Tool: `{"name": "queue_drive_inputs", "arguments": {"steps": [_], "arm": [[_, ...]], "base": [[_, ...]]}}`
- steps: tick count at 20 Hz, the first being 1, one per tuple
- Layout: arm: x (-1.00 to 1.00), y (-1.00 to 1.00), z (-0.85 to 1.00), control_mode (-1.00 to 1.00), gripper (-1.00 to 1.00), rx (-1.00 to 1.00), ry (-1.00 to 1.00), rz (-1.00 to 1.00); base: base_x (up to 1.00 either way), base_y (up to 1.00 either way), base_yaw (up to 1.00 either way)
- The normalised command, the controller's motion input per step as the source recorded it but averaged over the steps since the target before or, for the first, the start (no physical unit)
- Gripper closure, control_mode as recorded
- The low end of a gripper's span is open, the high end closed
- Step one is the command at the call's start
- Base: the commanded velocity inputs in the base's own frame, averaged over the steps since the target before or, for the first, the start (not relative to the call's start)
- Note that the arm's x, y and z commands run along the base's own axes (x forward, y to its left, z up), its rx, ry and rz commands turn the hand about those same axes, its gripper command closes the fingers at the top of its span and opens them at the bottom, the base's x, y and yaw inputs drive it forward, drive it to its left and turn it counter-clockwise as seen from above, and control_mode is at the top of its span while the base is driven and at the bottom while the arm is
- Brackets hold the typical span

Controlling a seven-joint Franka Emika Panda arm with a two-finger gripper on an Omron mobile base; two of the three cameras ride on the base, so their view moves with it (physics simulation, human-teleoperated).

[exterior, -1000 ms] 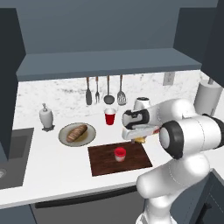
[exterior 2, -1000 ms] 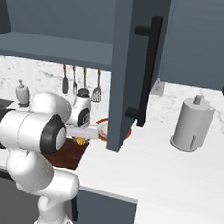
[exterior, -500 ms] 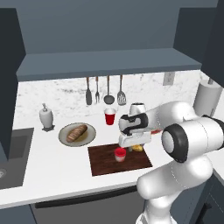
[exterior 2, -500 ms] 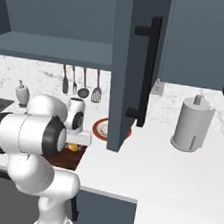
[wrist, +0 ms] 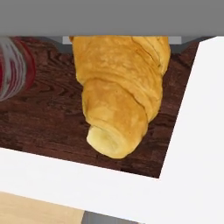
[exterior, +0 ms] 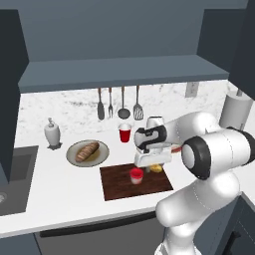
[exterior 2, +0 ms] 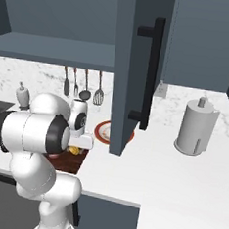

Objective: From the different types of pastries on the counter, select a croissant and place it on the cutting board. Then retrieve a jar of jam from the cabinet and place it alongside the croissant on the cutting board.

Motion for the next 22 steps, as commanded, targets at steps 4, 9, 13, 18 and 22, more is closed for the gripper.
{"name": "queue_drive_inputs", "arguments": {"steps": [4,9,13,18,22], "arm": [[-0.79,0.09,-0.43,-1.0,-1.0,0.0,0.0,-0.01],[-0.57,0.01,-0.29,-1.0,-1.0,0.0,-0.1,-0.01],[0.04,0.0,-0.04,-1.0,-1.0,0.0,-0.11,0.0],[0.25,0.0,0.18,-1.0,-1.0,0.05,0.0,0.05],[0.43,0.0,0.18,-1.0,-1.0,0.05,0.0,0.06]], "base": [[0.0,0.0,0.0],[0.0,0.0,0.0],[0.0,0.0,0.0],[0.0,0.0,0.0],[0.0,0.0,0.0]]}}
